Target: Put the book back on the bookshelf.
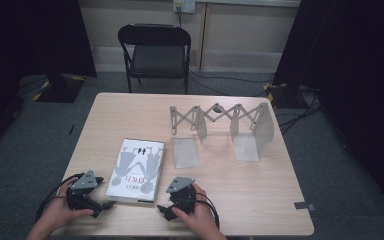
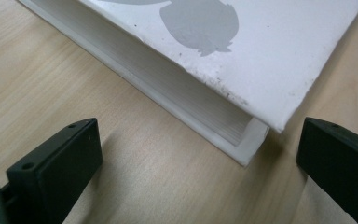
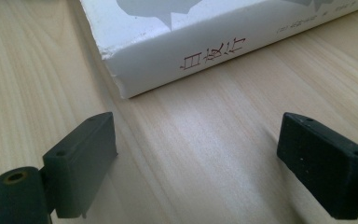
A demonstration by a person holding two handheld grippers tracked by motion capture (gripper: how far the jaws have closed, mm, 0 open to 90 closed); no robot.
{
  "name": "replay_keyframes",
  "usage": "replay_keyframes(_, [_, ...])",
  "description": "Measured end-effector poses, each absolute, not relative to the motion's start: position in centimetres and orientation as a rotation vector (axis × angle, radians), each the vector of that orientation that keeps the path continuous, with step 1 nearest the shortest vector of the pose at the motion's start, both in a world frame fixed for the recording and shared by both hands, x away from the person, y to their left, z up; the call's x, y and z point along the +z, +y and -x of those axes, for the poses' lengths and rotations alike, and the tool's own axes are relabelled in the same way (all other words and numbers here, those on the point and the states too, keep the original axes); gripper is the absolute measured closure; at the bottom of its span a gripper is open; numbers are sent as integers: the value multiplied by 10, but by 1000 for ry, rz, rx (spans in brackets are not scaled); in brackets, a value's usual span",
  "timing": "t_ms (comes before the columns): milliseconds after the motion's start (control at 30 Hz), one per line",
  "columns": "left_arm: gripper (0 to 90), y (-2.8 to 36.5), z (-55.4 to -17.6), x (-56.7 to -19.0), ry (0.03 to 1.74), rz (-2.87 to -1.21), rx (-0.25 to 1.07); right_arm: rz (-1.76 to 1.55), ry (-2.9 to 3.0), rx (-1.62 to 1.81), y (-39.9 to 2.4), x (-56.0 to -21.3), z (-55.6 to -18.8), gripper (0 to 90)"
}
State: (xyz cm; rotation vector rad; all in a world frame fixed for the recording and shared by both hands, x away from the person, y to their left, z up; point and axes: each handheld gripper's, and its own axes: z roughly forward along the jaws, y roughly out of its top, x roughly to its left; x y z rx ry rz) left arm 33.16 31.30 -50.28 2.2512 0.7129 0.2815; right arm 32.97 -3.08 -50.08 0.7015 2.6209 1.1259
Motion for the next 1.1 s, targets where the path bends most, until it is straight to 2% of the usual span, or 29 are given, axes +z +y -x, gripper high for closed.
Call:
replay_keyframes(167, [20,311,-331,-502,705,-2238,285,-702,2621,1126,-31,-501,-330,114])
replay_keyframes(200, [62,312,-330,-501,695,-2241,284,-702,2621,1126,-31,-501,-330,113])
replay_keyframes(267, [274,313,-331,-497,681,-2237,294,-702,2621,1127,-31,-501,-330,113])
replay_keyframes(300, [299,311,-330,-498,681,-2223,277,-702,2621,1126,-31,-501,-330,113])
replay_keyframes(467, [307,309,-329,-497,636,-2241,279,-700,2622,1126,-30,-501,-330,107])
replay_keyframes(633, [349,301,-330,-497,646,-2234,264,-698,2620,1126,-30,-501,-331,104])
replay_keyframes(1100, [376,295,-331,-491,705,-2264,265,-697,2620,1126,-30,-501,-331,104])
